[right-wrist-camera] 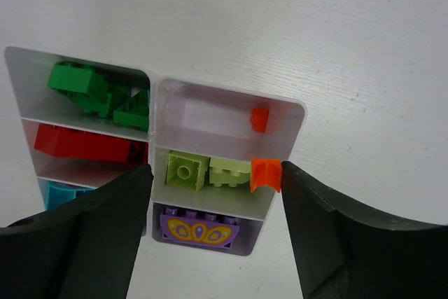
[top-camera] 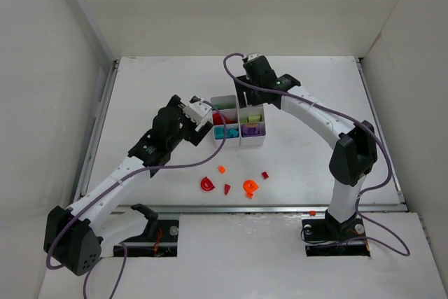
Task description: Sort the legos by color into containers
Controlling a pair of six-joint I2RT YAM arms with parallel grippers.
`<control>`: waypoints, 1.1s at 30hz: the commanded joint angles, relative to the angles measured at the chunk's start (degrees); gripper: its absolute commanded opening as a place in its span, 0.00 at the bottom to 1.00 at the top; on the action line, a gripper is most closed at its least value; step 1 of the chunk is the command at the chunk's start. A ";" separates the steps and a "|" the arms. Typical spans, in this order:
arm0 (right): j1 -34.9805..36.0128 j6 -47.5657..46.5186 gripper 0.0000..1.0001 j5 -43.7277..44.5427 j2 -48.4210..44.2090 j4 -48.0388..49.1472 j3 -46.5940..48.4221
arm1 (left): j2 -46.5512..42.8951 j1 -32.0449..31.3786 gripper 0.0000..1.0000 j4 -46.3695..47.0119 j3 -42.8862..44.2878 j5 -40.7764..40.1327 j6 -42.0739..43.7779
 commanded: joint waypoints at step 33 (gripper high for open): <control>1.34 3.31 0.75 2.41 3.05 0.91 6.42 | -7.45 -3.63 1.00 0.37 -5.61 -11.51 -7.03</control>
